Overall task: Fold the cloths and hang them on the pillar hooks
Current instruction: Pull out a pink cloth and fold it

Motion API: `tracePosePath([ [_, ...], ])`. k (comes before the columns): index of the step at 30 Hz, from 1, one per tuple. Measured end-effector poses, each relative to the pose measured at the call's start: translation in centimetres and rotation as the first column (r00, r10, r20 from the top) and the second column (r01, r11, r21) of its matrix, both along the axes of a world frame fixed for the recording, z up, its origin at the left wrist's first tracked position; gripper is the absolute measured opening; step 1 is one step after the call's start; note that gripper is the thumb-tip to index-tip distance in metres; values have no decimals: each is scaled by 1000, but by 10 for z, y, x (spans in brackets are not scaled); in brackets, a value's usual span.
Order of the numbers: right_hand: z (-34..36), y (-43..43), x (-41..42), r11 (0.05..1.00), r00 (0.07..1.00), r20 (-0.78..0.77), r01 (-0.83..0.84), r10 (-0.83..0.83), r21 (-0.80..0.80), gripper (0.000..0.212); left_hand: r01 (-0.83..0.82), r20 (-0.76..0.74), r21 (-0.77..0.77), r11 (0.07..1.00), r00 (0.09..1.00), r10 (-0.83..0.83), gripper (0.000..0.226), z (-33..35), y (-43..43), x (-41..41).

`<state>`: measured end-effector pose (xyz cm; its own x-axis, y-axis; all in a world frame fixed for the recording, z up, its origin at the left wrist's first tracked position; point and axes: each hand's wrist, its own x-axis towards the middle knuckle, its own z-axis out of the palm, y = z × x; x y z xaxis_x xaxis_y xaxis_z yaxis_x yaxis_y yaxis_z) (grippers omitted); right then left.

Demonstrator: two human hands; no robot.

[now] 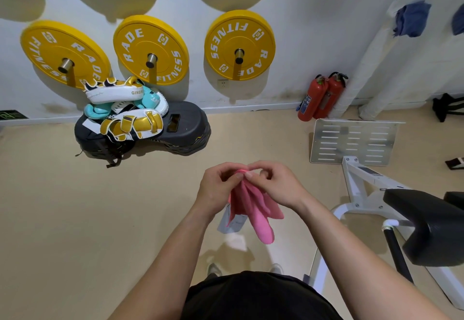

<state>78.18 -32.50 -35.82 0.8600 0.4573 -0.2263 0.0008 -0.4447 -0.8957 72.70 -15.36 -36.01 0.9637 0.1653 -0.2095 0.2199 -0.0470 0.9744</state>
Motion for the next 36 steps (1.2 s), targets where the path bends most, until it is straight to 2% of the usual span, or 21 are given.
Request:
tracePosePath([
  [2, -1, 1, -2, 994, 989, -135, -44, 57, 103, 23, 20, 29, 67, 998, 999, -22, 29, 5, 5, 3],
  [4, -4, 1, -3, 996, 981, -180, -57, 70, 72, 23, 49, 45, 114, 992, 997, -55, 32, 10, 9, 6],
  [8, -15, -2, -3, 986, 989, -112, -107, 93, -127, 20, 89, 34, 147, 985, 995, -95, 35, 18, 14, 11],
  [10, -20, -4, -2, 969, 994, -46, -103, 95, -224, 11, 64, 47, 150, 987, 996, -71, 34, 19, 19, 13],
  [15, -32, -17, 2, 911, 983, 76, -123, 166, -394, 26, -93, 90, 145, 985, 993, 81, 28, 16, 45, 15],
  [20, -31, -24, 1, 895, 982, 24, -160, 187, -417, 25, -301, 128, 257, 918, 952, 277, 22, 7, 73, 22],
  [23, -32, -30, 2, 917, 987, 20, -141, 160, -374, 10, -366, 111, 296, 882, 931, 349, 23, -3, 90, 29],
  [27, -34, -41, 4, 921, 995, 50, -59, 84, -386, 8, -404, 85, 342, 848, 912, 400, 21, -9, 101, 32],
  [30, -31, -45, 4, 941, 995, 50, -66, 88, -333, 17, -395, 46, 356, 847, 912, 407, 23, -20, 105, 35],
  [33, -26, -43, 1, 953, 988, 16, -144, 154, -266, 24, -397, -9, 397, 827, 900, 436, 22, -33, 109, 37],
  [36, -24, -38, -1, 939, 981, -6, -186, 193, -288, 37, -406, -33, 433, 805, 885, 464, 21, -40, 110, 39],
])
